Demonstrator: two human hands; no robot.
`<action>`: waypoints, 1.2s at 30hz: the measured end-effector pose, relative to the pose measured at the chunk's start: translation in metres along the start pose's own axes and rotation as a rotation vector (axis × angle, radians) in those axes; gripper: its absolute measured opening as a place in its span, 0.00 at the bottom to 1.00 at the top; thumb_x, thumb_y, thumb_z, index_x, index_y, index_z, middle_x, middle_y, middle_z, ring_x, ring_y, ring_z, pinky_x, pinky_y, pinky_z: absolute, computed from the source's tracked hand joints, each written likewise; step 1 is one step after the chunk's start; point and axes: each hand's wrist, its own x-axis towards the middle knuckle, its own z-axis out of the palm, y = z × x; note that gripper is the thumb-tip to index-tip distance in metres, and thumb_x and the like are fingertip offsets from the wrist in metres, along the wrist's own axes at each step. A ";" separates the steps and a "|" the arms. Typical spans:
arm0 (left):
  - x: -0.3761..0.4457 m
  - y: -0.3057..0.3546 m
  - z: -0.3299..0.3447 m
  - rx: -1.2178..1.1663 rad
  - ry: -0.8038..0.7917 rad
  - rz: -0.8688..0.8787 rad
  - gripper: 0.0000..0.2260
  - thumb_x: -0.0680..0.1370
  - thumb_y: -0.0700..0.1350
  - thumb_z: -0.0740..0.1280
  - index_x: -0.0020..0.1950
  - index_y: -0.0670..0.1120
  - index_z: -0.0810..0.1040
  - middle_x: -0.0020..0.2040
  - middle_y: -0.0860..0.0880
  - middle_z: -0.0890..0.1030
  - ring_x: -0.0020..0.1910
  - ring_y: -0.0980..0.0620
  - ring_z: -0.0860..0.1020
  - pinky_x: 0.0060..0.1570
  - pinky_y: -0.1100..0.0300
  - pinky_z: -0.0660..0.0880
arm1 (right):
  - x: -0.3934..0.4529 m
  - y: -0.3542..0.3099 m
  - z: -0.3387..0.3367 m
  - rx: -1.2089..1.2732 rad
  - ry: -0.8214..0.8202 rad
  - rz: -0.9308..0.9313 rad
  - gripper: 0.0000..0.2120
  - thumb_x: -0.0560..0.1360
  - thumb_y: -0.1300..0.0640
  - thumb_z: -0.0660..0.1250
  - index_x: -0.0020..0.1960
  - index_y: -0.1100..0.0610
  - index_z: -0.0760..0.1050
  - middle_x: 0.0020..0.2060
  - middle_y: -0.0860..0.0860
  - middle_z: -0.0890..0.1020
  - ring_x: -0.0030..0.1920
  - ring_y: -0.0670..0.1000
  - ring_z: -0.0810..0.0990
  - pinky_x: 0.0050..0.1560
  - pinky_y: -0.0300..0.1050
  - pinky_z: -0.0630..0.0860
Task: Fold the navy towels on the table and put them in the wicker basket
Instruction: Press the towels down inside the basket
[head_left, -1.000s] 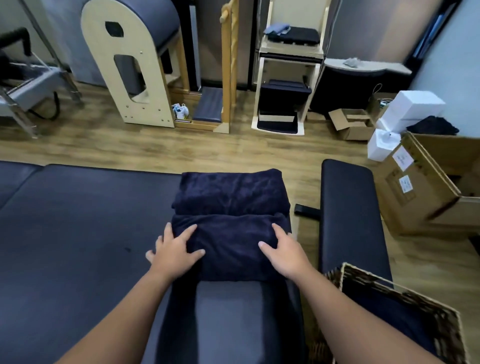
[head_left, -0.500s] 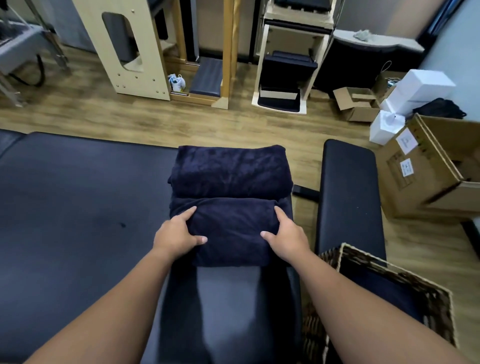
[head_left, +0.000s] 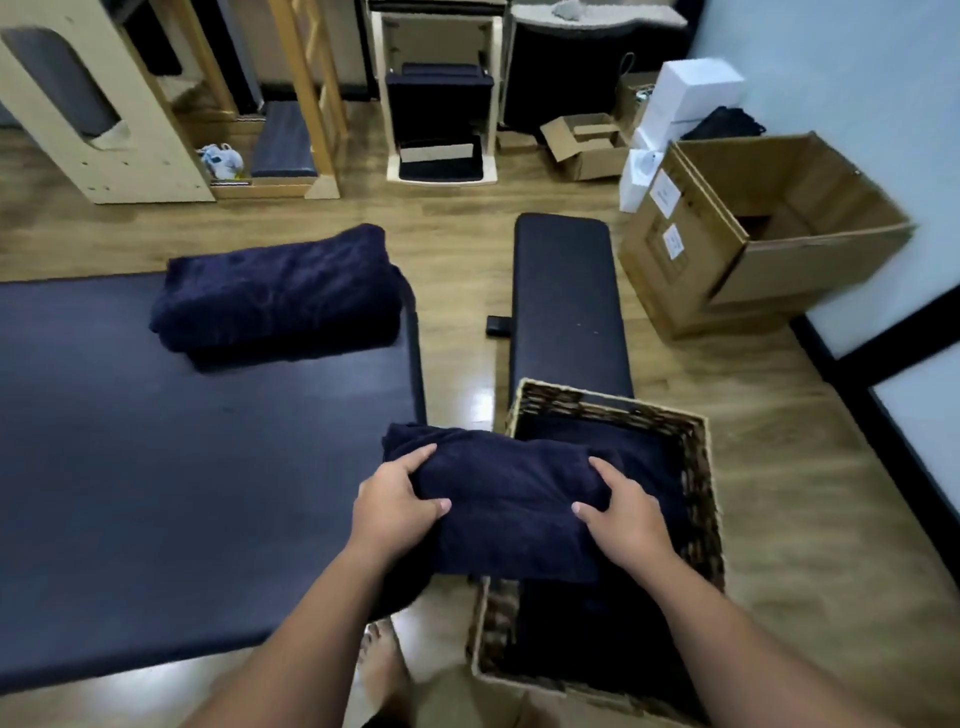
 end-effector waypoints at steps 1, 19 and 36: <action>-0.008 0.011 0.022 0.034 -0.020 0.017 0.34 0.69 0.47 0.77 0.73 0.63 0.72 0.62 0.56 0.82 0.64 0.50 0.78 0.62 0.58 0.73 | -0.006 0.025 -0.008 0.003 0.018 0.025 0.34 0.74 0.47 0.74 0.77 0.42 0.66 0.67 0.50 0.79 0.67 0.59 0.76 0.65 0.49 0.73; 0.012 0.019 0.217 0.495 -0.199 0.014 0.34 0.78 0.46 0.65 0.82 0.57 0.55 0.67 0.39 0.70 0.64 0.39 0.73 0.63 0.49 0.73 | 0.021 0.171 0.036 -0.061 0.095 0.160 0.33 0.81 0.51 0.65 0.82 0.47 0.55 0.70 0.65 0.70 0.68 0.62 0.72 0.67 0.51 0.69; 0.049 -0.022 0.264 0.337 -0.481 -0.035 0.52 0.76 0.54 0.74 0.76 0.68 0.30 0.81 0.39 0.37 0.81 0.39 0.45 0.79 0.44 0.54 | 0.084 0.192 0.067 0.020 -0.284 0.198 0.64 0.65 0.37 0.79 0.81 0.46 0.35 0.80 0.57 0.38 0.78 0.64 0.58 0.75 0.55 0.64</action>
